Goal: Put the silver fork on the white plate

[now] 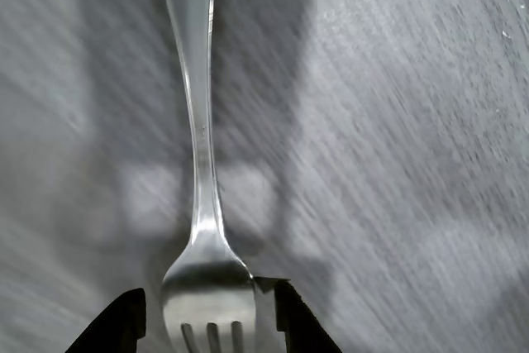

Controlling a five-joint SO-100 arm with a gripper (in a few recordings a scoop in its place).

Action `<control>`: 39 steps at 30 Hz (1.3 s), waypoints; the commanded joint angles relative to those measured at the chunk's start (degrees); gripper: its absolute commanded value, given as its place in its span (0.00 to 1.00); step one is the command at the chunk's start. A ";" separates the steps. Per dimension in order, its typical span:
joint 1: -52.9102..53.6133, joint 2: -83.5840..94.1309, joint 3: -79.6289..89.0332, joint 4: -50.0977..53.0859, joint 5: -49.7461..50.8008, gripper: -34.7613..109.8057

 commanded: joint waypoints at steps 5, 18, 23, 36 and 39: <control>-1.32 -0.44 -2.29 -1.23 -0.44 0.36; -0.97 -1.85 -3.87 -1.41 -0.44 0.27; -0.88 -1.58 -4.48 -1.05 -0.35 0.26; -2.20 8.44 -4.48 4.57 0.18 0.26; -3.16 12.13 -4.48 6.24 0.53 0.26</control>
